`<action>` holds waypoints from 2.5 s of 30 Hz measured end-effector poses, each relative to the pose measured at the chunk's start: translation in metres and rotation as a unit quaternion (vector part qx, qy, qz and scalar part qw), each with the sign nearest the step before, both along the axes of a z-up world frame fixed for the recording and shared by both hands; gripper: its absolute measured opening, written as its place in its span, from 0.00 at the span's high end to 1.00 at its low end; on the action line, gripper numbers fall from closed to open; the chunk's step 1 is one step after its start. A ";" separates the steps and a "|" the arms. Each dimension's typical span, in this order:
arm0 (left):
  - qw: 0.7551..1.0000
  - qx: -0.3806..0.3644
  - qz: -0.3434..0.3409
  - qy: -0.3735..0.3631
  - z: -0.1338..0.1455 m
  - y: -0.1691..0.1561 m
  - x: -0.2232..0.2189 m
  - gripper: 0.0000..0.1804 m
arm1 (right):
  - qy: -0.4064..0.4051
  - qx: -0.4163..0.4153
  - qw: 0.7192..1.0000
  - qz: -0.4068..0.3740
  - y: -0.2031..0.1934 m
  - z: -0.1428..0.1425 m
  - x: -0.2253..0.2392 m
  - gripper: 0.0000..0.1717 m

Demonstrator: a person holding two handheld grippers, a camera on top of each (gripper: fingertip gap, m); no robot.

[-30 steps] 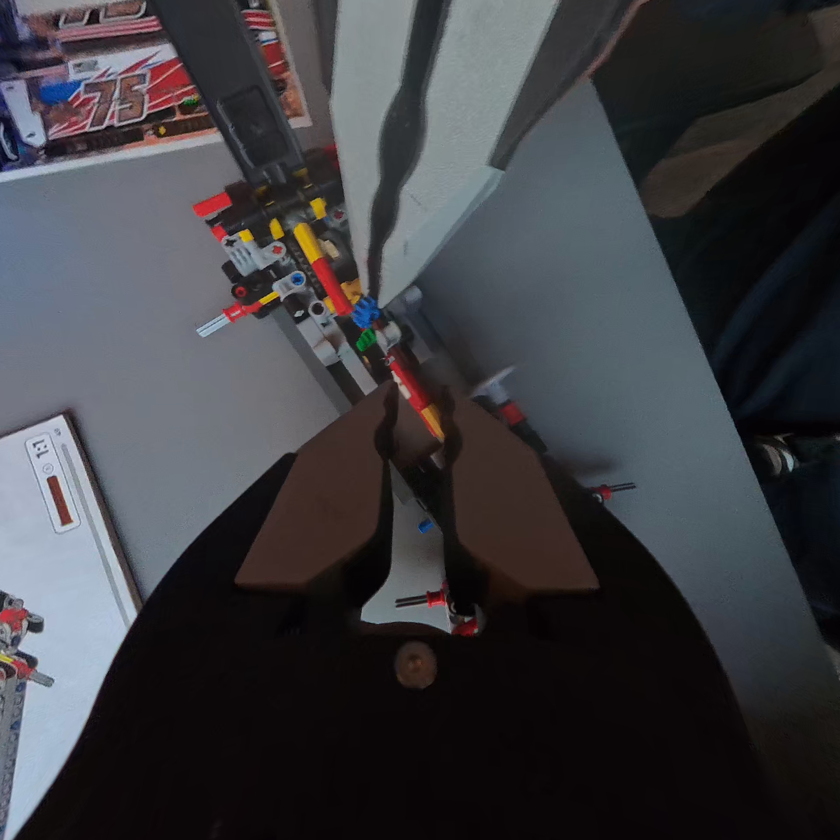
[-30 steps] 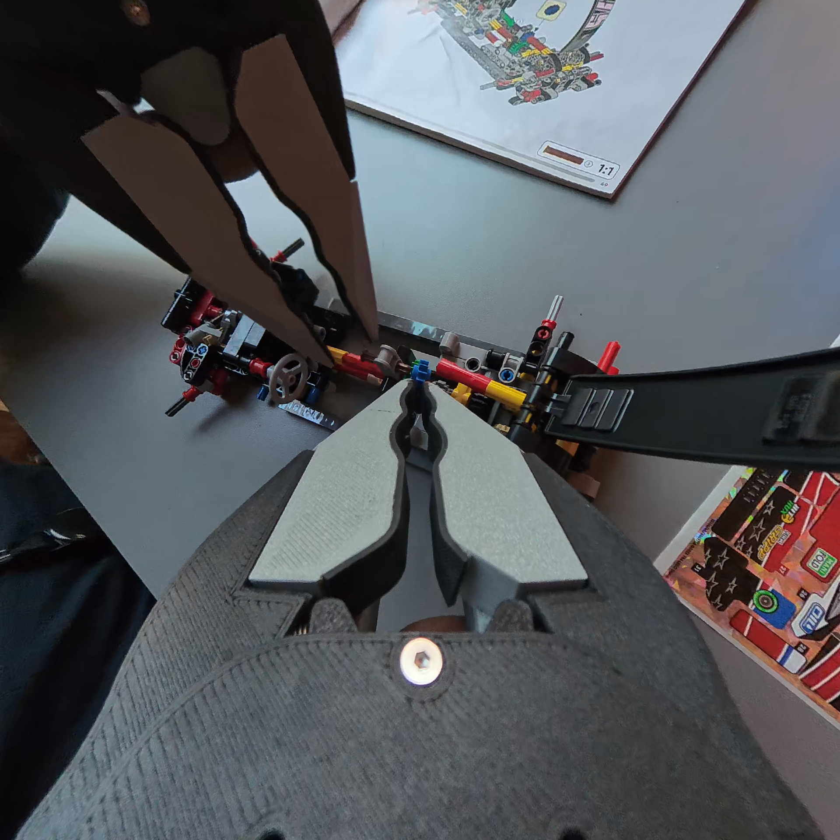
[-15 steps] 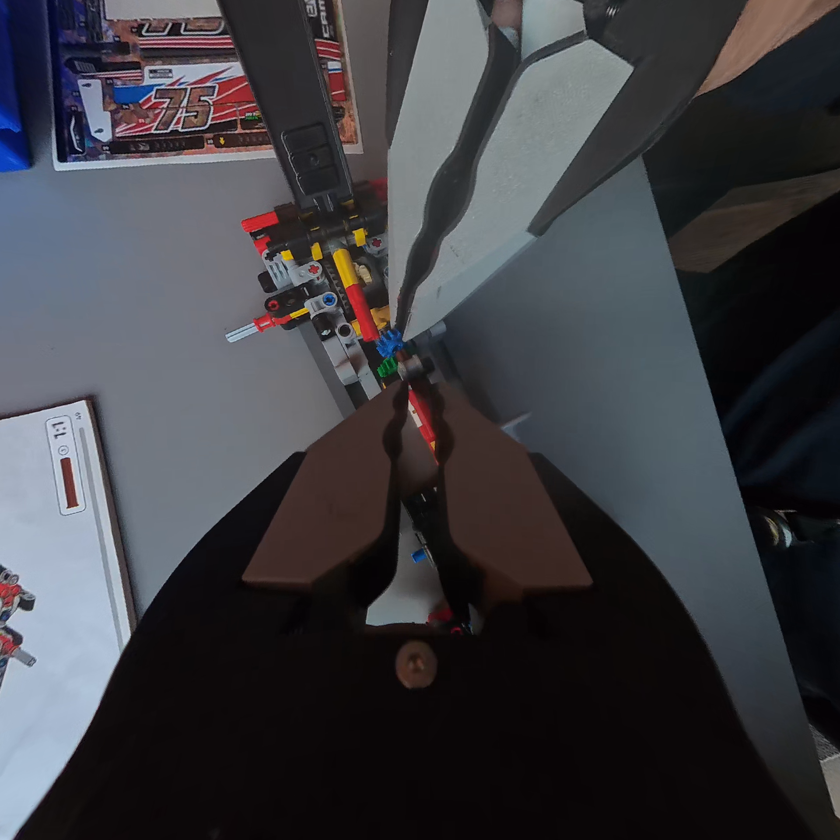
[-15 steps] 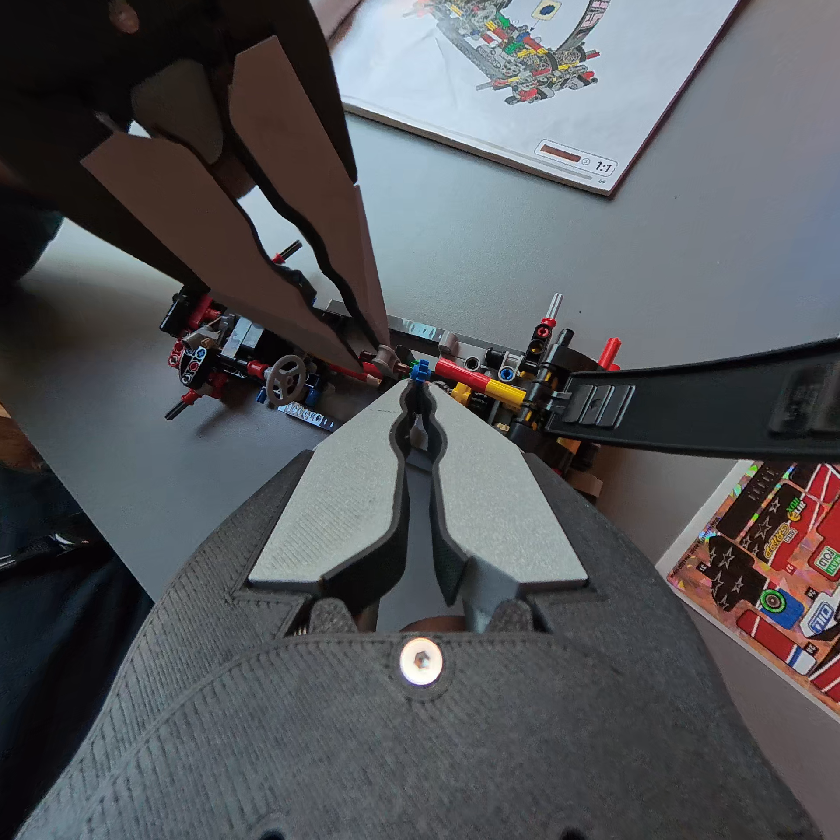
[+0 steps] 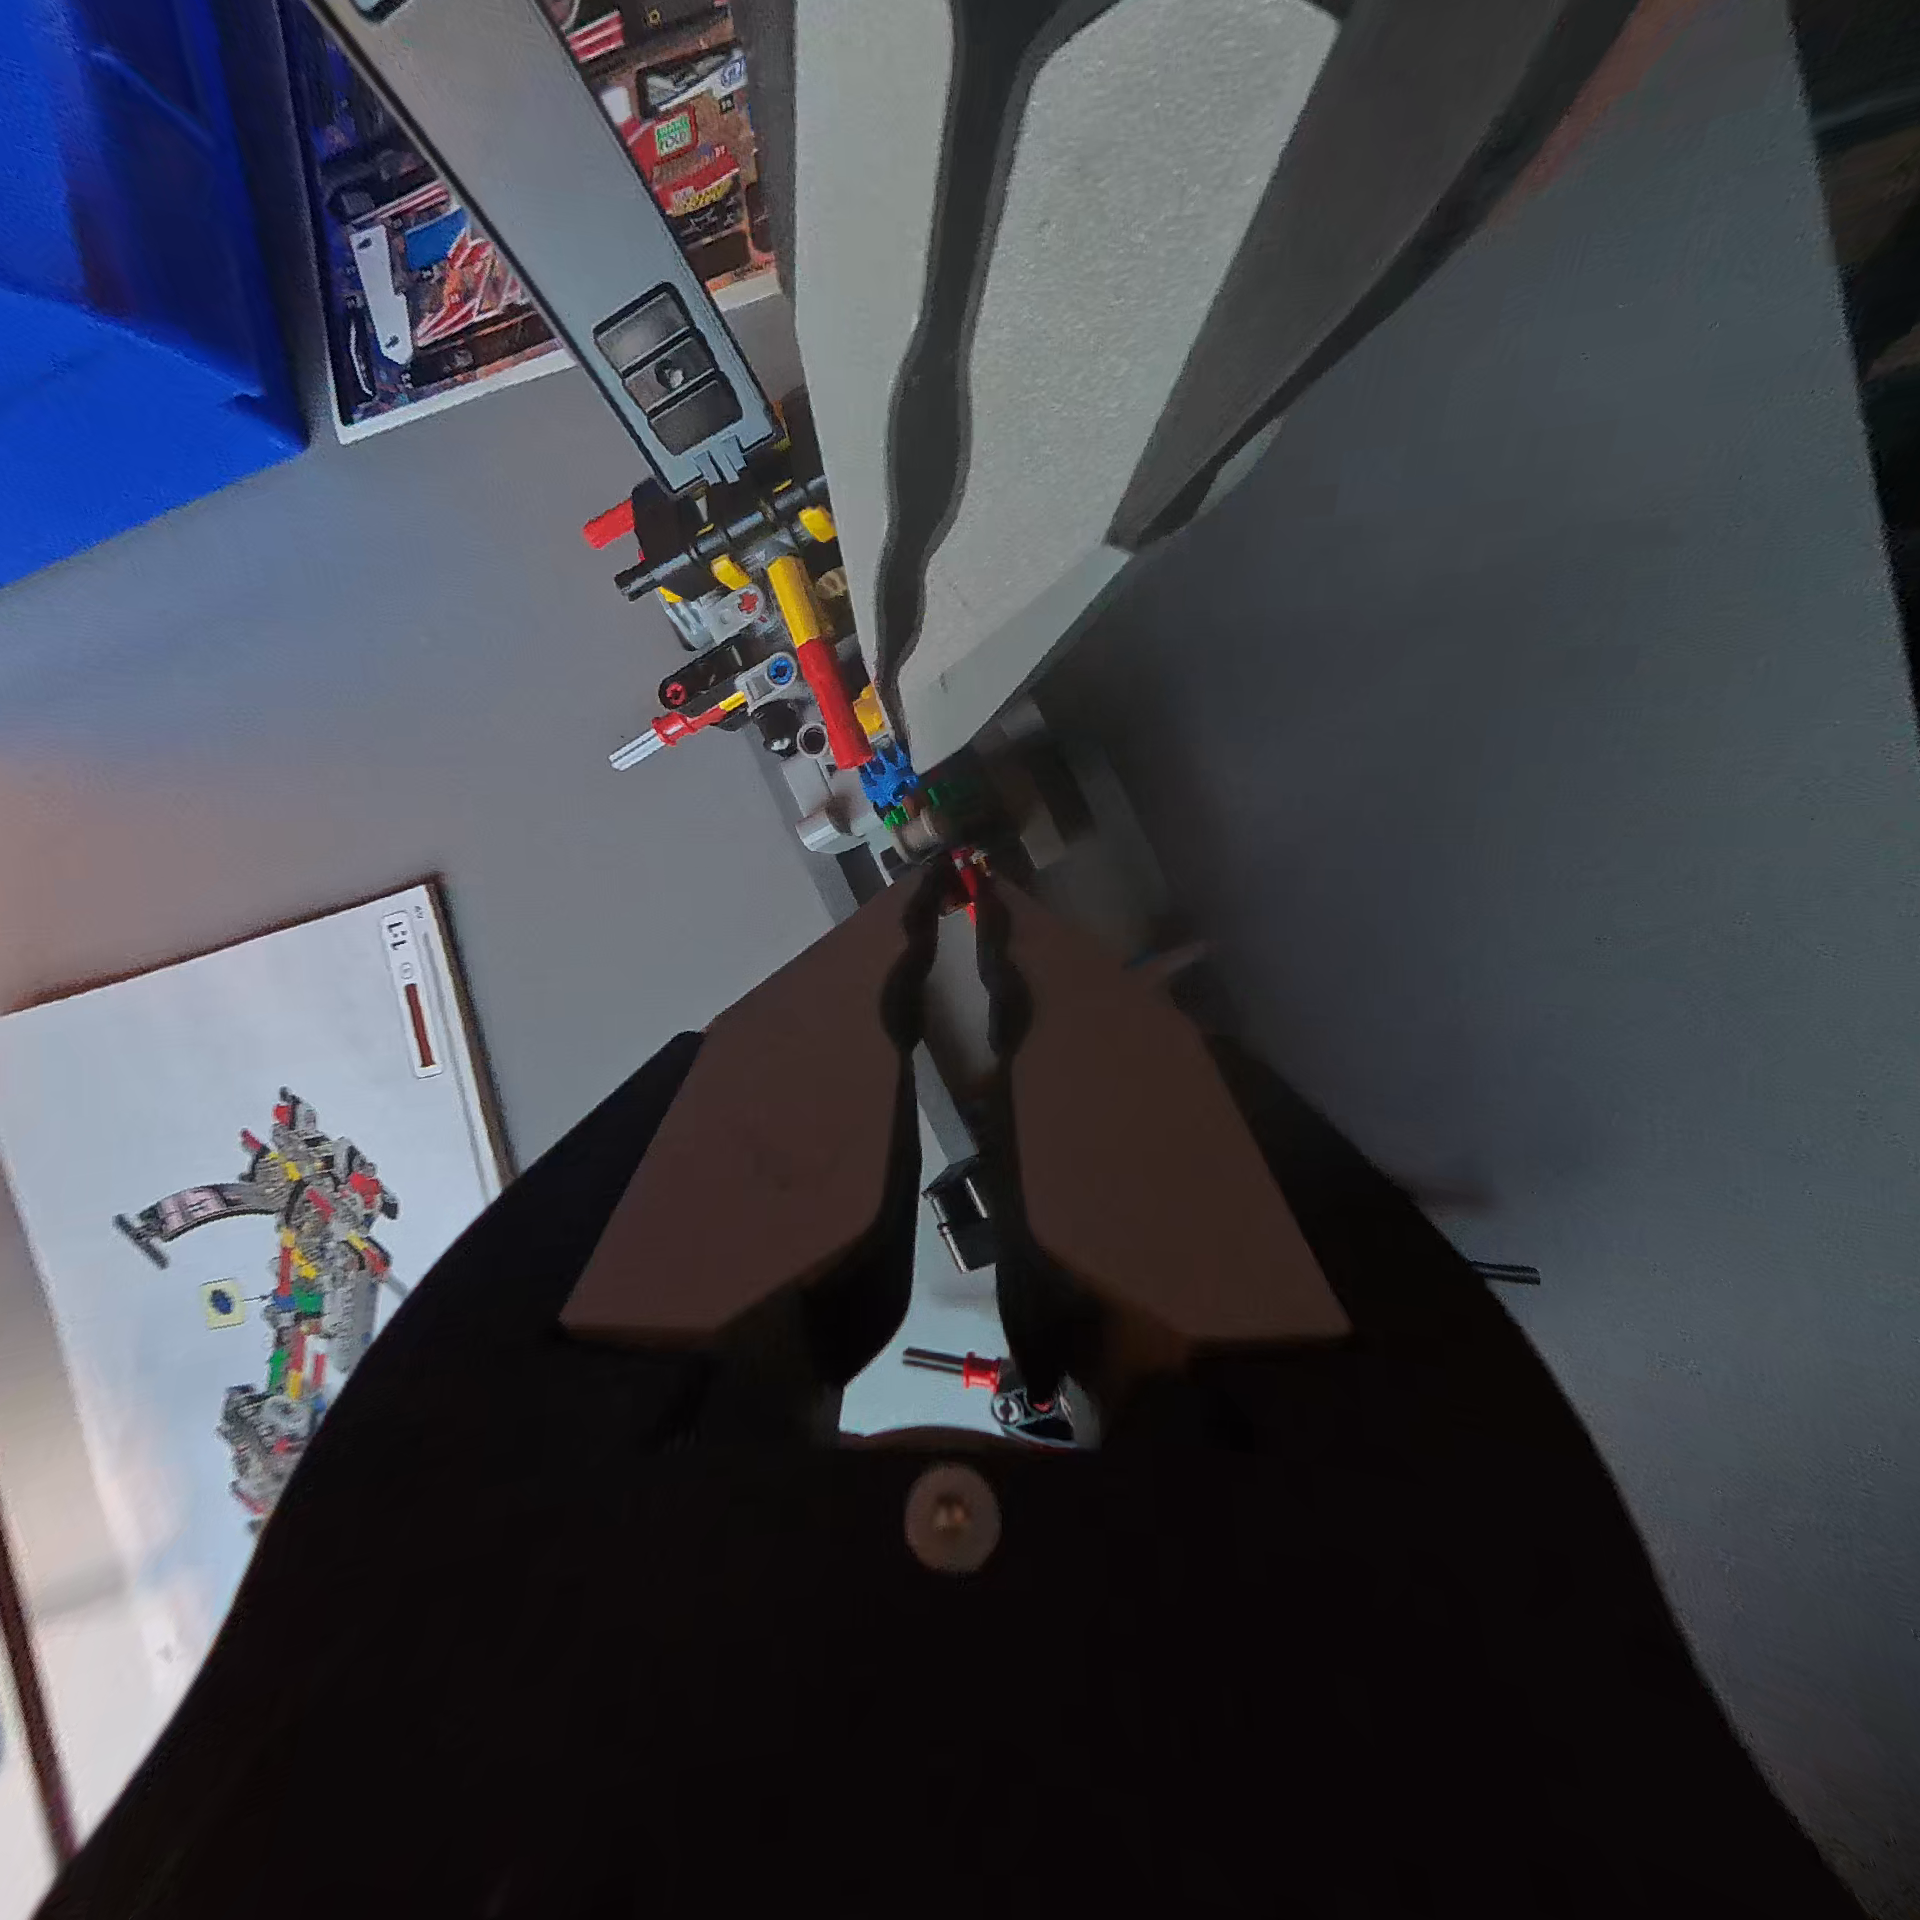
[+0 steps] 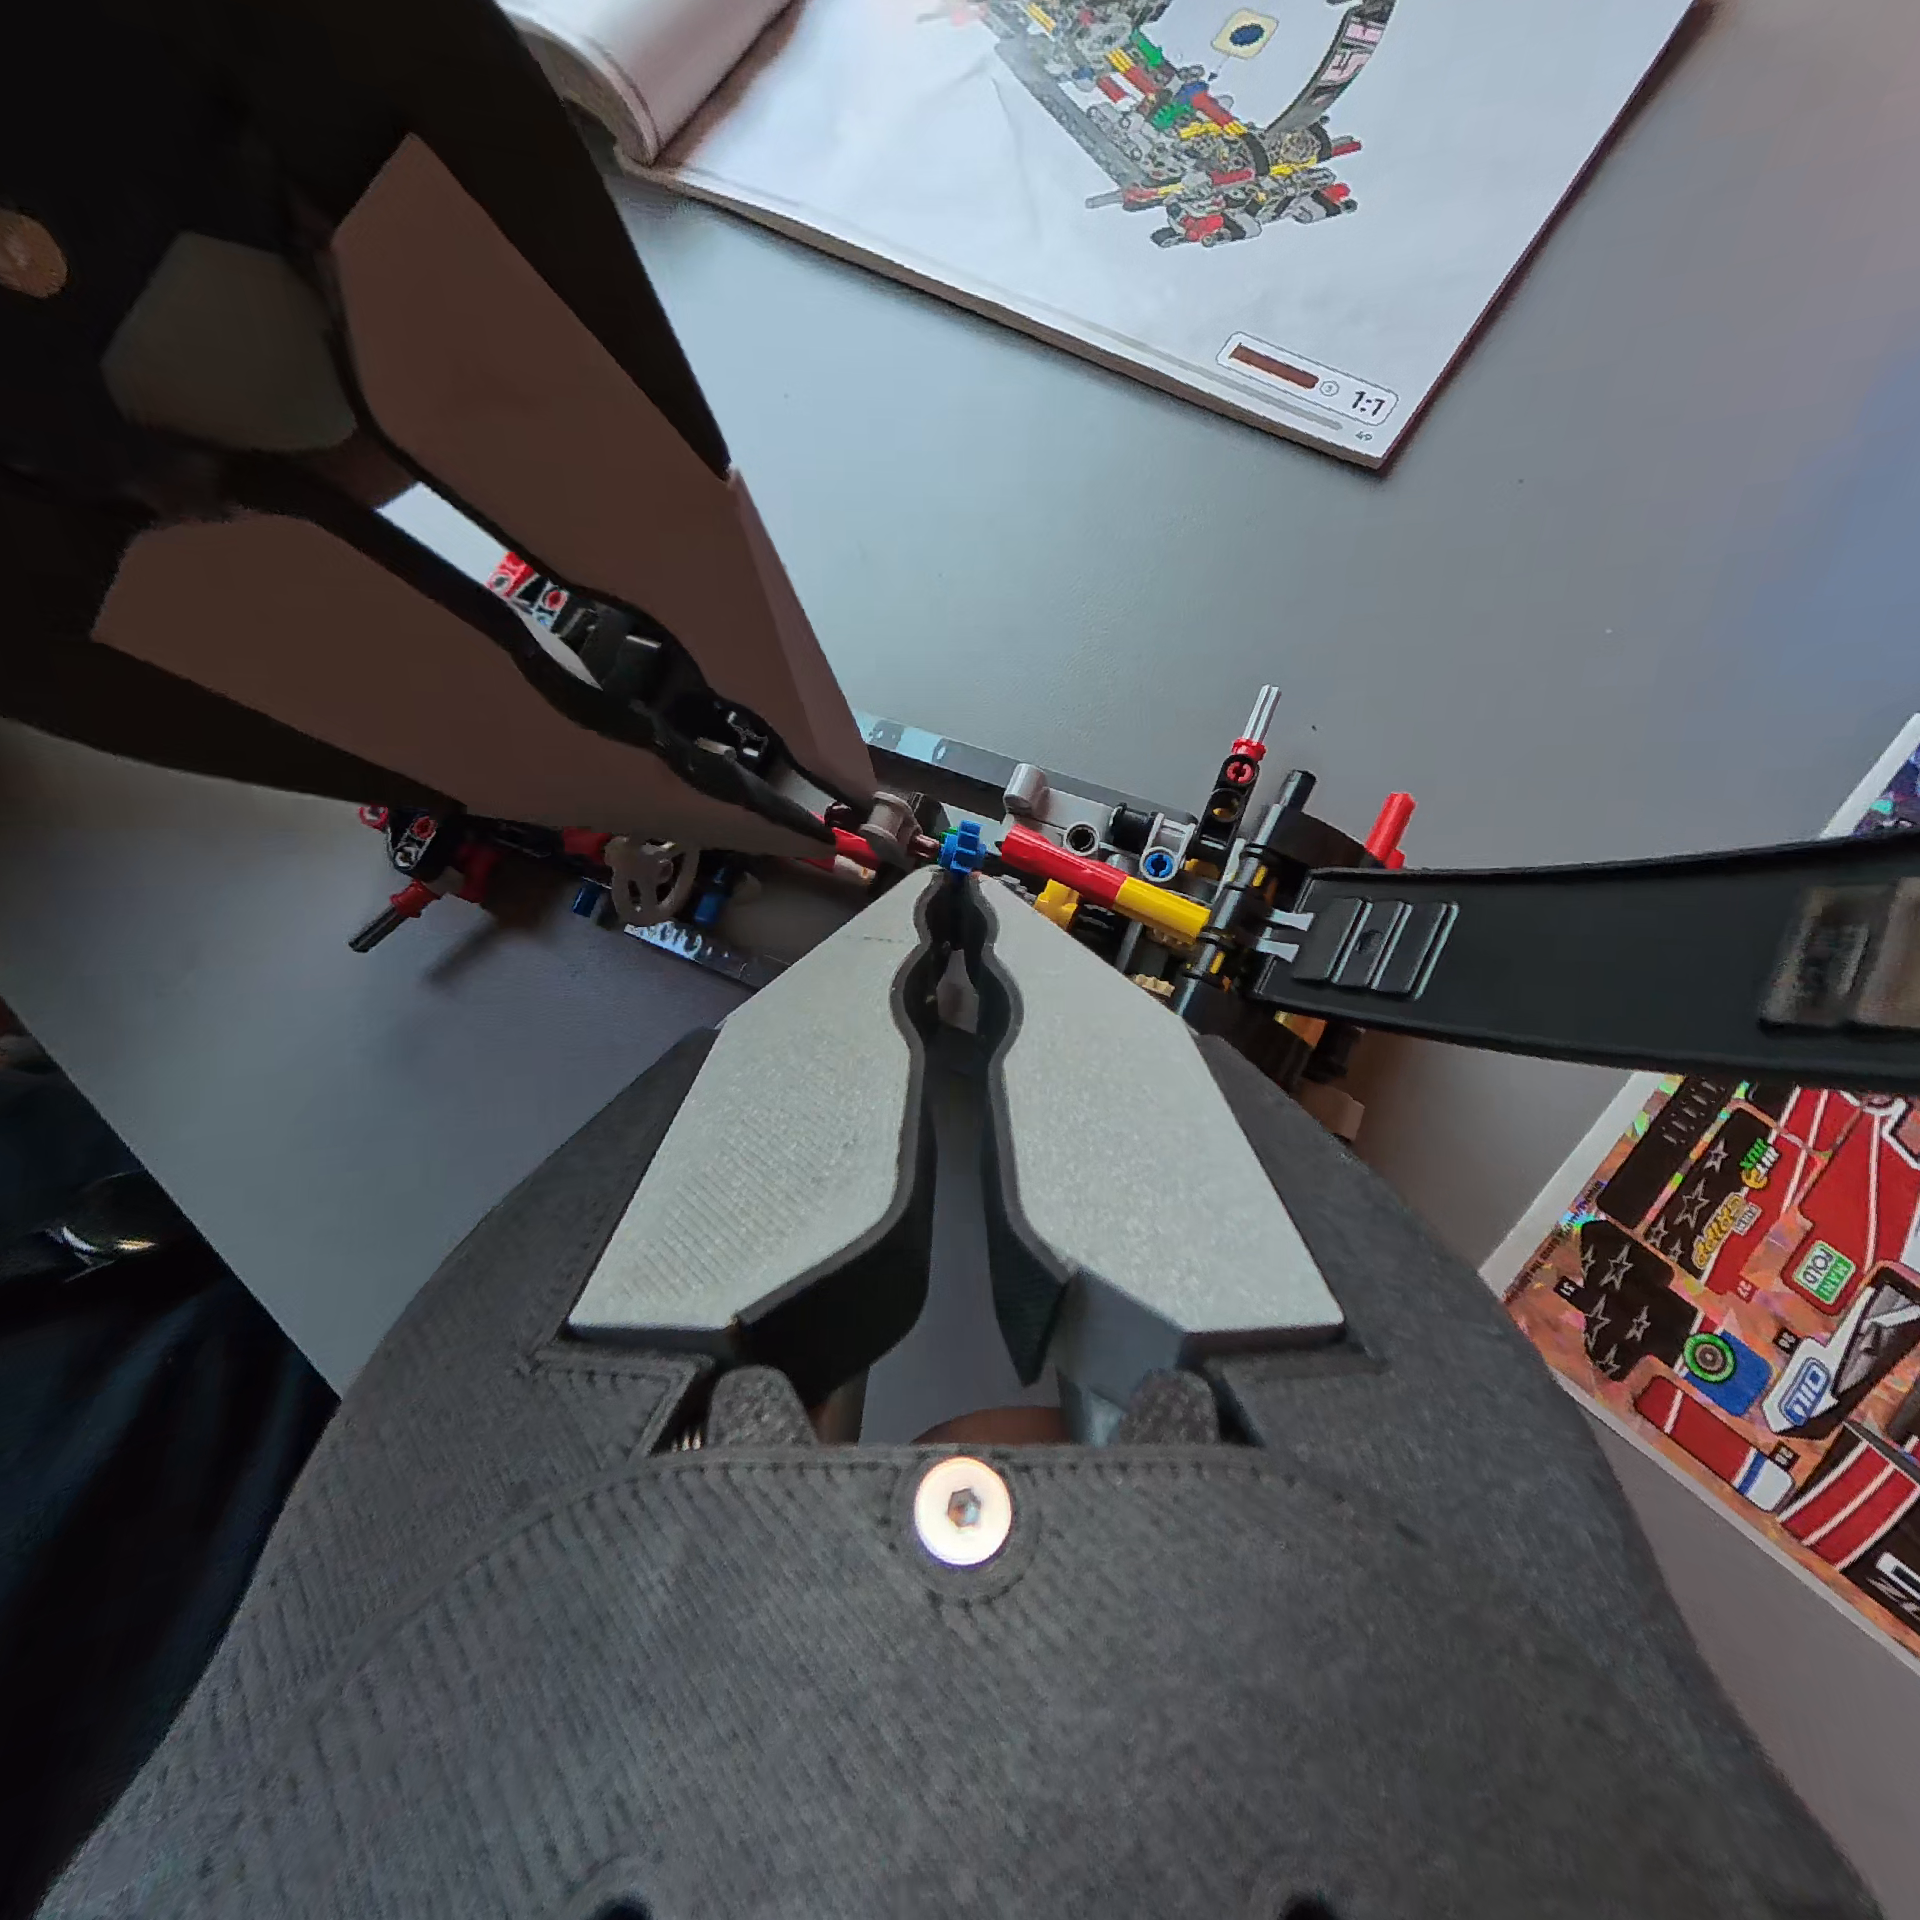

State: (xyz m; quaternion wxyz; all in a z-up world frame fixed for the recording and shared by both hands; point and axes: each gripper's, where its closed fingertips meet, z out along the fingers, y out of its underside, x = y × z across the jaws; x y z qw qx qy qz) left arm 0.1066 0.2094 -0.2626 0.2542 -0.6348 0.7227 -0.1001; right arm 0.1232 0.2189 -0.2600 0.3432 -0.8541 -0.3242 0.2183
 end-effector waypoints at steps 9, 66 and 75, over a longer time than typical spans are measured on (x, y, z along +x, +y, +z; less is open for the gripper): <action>0.998 0.064 -0.008 0.027 0.000 0.000 0.000 0.98 | -0.002 -0.009 1.000 -0.002 -0.001 -0.001 -0.001 1.00; 0.989 0.025 0.100 -0.105 0.077 0.065 -0.066 0.92 | 0.081 0.054 0.994 -0.053 -0.012 0.024 0.037 1.00; 0.990 0.025 0.095 -0.100 0.077 0.063 -0.068 0.91 | 0.073 0.051 0.994 -0.056 -0.013 0.022 0.036 1.00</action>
